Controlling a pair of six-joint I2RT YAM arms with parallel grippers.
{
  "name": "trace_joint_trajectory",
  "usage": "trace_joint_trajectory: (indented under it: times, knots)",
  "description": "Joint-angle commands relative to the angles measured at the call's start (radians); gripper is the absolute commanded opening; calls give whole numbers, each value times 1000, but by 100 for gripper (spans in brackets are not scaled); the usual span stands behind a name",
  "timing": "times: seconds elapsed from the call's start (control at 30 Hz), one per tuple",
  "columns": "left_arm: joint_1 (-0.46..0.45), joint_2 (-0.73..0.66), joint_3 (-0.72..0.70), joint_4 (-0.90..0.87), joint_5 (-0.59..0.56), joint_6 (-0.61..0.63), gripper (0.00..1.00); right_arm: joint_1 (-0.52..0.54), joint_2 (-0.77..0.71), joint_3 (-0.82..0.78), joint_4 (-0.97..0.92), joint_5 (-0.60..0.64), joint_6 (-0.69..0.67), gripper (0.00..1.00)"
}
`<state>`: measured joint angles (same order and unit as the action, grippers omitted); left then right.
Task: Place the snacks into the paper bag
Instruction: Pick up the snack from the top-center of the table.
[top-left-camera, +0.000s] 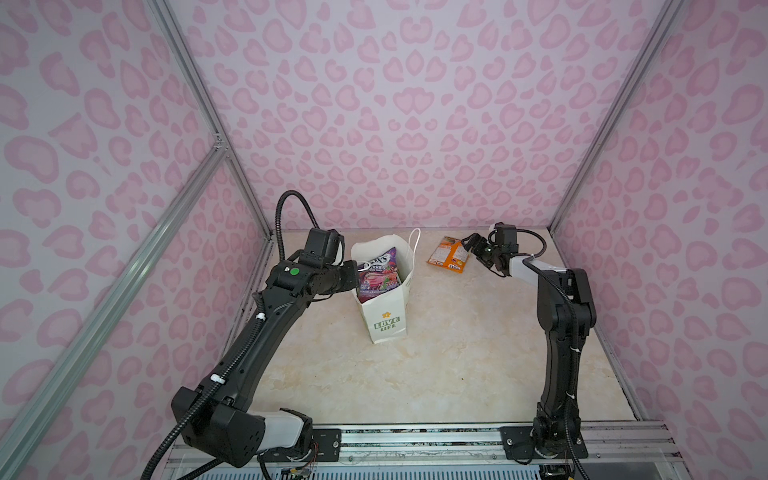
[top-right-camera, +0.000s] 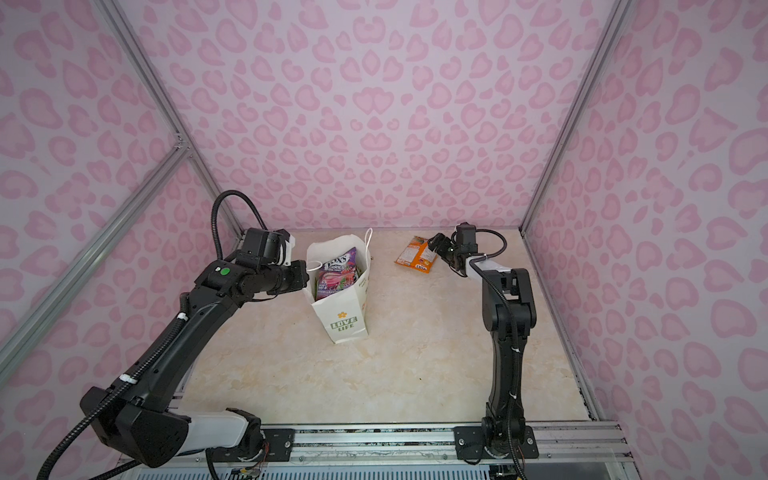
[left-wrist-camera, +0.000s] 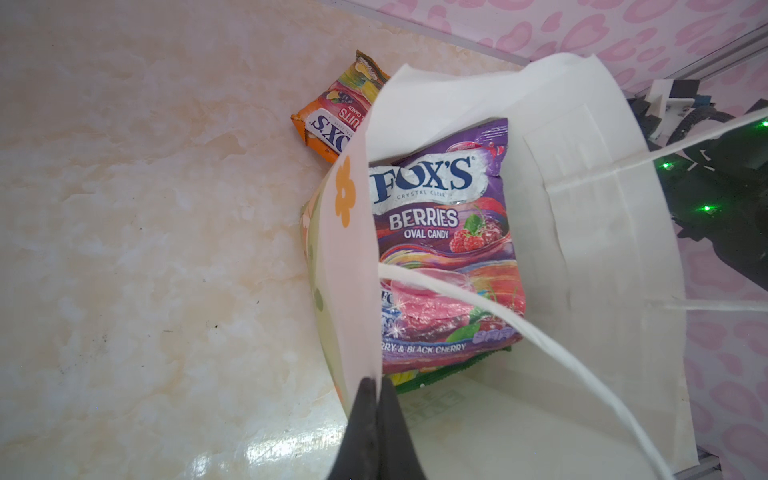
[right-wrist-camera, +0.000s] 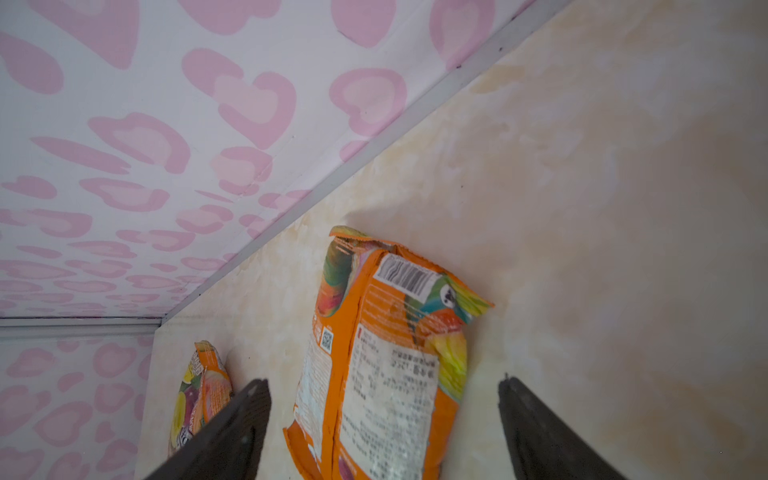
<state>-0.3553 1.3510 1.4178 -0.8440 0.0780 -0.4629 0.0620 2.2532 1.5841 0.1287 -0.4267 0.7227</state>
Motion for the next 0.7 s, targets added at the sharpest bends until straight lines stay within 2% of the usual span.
trace_joint_trajectory:
  times: [0.0,0.43,0.57,0.67]
  knots:
    - [1,-10,3,-2,-3,6,4,-4,32,36,-4,-8,17,86]
    - [1,-6,4,-3,-4,6,4,0,171,189,-98,-4,18,83]
    - [0,-6,4,-3,-4,7,4,7,200,238,-140,7,0,79]
    - [0,-7,4,-3,-5,7,4,16,237,319,-239,35,-36,74]
